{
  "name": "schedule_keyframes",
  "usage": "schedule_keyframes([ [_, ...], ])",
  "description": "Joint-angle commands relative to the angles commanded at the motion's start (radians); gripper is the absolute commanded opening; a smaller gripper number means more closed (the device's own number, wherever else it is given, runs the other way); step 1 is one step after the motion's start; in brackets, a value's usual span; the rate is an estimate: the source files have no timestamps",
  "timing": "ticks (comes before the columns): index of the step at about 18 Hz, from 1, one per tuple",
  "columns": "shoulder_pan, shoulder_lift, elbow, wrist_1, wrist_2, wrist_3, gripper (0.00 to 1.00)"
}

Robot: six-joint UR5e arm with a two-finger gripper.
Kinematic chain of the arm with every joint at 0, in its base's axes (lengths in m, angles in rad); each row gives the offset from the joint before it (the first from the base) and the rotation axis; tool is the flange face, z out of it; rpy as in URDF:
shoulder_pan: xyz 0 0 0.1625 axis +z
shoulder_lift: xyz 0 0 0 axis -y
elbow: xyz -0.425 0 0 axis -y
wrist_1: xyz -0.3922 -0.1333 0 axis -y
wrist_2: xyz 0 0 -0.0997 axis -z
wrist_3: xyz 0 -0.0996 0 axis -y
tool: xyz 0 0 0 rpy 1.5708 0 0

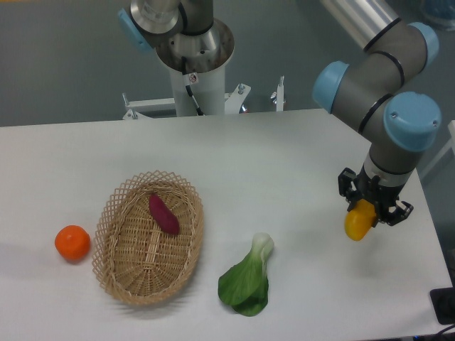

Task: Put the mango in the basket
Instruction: 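Lift the held yellow mango with the gripper and start moving toward the basket, then carry the yellow mango over the wicker basket and lower it inside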

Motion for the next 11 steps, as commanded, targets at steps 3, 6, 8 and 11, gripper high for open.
schedule_keyframes([
  [3,-0.057,0.021,-0.011,-0.003,0.000,-0.046,0.48],
  [6,-0.103,0.054,-0.043,0.000,-0.006,-0.059,0.48],
  [8,-0.149,0.077,-0.069,0.009,-0.009,-0.084,0.48],
  [11,-0.230,0.088,-0.080,0.011,-0.011,-0.173,0.49],
])
